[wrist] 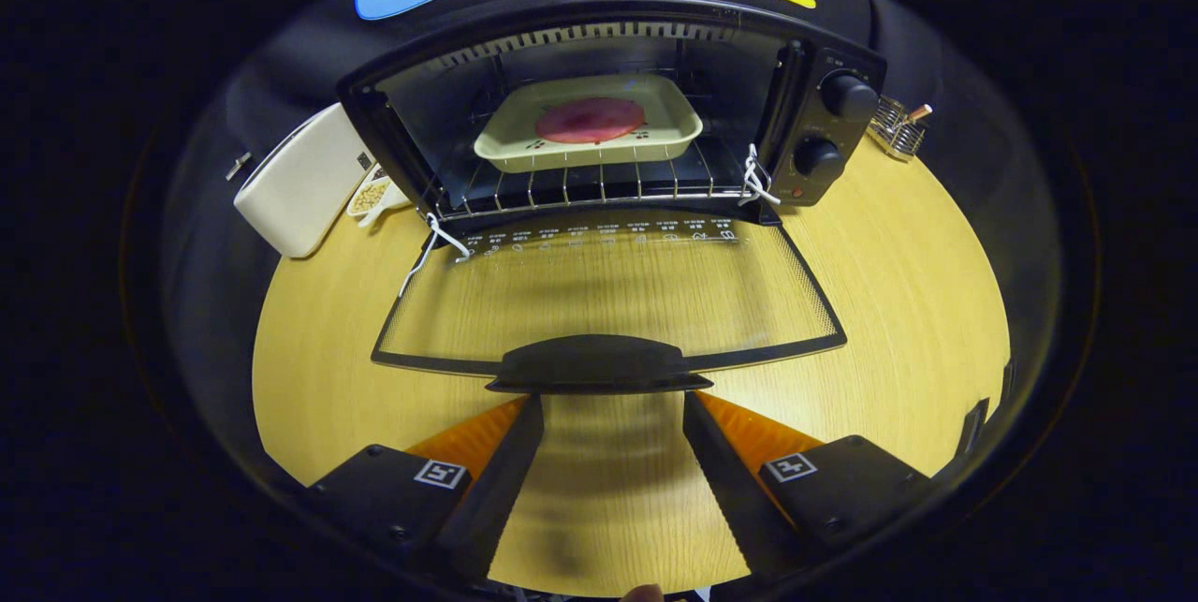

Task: Open the toaster oven, put the food inside, and close the toaster oven door.

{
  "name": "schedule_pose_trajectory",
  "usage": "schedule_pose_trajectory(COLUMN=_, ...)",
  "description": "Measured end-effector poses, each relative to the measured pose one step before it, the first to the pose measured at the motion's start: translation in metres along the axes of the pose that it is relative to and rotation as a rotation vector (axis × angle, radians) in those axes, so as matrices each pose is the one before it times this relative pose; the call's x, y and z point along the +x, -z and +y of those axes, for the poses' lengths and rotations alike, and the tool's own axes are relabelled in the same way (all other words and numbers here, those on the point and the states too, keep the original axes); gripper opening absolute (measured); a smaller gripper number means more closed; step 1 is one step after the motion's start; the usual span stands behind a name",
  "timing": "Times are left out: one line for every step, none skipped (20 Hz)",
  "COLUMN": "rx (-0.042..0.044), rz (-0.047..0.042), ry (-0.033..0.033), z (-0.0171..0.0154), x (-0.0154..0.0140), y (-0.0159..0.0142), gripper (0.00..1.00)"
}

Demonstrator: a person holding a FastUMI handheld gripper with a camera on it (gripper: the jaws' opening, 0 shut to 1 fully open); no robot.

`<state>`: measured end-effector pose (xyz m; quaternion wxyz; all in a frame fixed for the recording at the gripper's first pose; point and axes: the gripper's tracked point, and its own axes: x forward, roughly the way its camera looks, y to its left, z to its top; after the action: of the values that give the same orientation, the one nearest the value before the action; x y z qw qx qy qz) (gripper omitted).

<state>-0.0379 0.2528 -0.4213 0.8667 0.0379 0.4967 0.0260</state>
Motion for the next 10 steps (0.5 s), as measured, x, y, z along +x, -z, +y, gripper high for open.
schedule_pose_trajectory(rx=0.01096, rz=-0.00795, ry=-0.00887, z=0.00130, x=-0.00355, y=-0.00140, gripper=0.99)
schedule_pose_trajectory(rx=0.00830, rz=-0.01127, ry=-0.00854, z=0.00119, x=-0.00401, y=-0.00246, gripper=0.99)
schedule_pose_trajectory(rx=-0.00027, rz=-0.01179, ry=-0.00703, z=-0.00044, x=-0.00466, y=-0.00216, gripper=0.99)
schedule_pose_trajectory(rx=0.00104, rz=-0.01368, ry=-0.00711, z=0.00067, x=-0.00340, y=-0.00347, gripper=0.99)
schedule_pose_trajectory(rx=0.01055, rz=-0.01293, ry=-0.00822, z=0.00090, x=-0.00416, y=-0.00255, gripper=0.99)
schedule_pose_trajectory(rx=0.01392, rz=-0.01446, ry=-0.00792, z=0.00078, x=-0.00444, y=-0.00354, gripper=0.99)
schedule_pose_trajectory(rx=0.01403, rz=-0.01414, ry=-0.00814, z=0.00120, x=-0.00483, y=-0.00355, gripper=0.99)
schedule_pose_trajectory(rx=0.00953, rz=-0.01182, ry=-0.00600, z=0.00052, x=-0.00297, y=-0.00354, gripper=0.99)
schedule_pose_trajectory(rx=0.00702, rz=-0.01166, ry=-0.00494, z=0.00122, x=-0.00473, y=-0.00383, gripper=0.99)
schedule_pose_trajectory(rx=0.00387, rz=-0.01489, ry=-0.00480, z=0.00109, x=-0.00335, y=-0.00400, gripper=0.99)
